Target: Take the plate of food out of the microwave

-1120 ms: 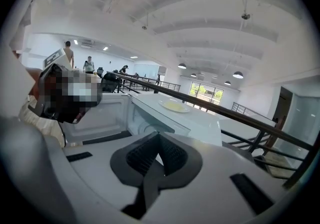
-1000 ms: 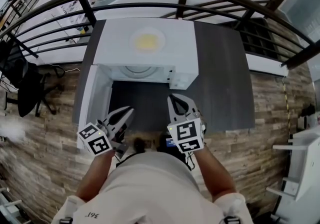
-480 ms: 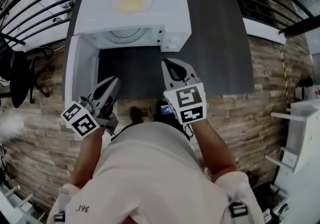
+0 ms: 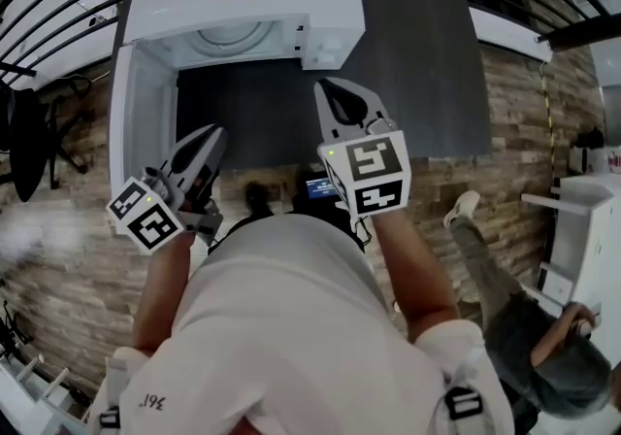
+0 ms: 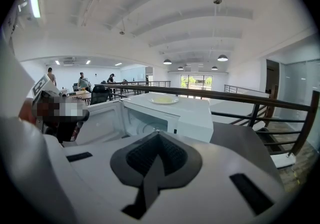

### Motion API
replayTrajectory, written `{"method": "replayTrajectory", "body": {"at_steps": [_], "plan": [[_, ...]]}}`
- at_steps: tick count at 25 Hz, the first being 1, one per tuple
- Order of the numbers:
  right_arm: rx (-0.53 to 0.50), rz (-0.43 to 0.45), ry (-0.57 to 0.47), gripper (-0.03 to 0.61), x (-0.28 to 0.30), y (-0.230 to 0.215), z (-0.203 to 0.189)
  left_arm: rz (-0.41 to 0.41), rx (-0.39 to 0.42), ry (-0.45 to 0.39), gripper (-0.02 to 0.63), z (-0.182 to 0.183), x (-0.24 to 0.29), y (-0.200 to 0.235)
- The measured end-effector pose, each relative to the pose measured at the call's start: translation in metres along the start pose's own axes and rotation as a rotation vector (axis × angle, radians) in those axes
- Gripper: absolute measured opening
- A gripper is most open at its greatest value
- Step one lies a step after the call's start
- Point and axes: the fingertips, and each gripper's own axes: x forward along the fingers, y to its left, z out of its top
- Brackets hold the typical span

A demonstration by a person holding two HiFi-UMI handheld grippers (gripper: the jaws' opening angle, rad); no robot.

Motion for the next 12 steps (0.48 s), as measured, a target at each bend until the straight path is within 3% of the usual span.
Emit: {"method": "replayTrajectory", "body": {"at_steps": [12], "plan": [[-0.004,0.01,-0.008,0.0,-0.0024,0.008,0.0048,-0.002,-0.003,0.012,0.006,-0.003,-0.0016,-0.0015]]}}
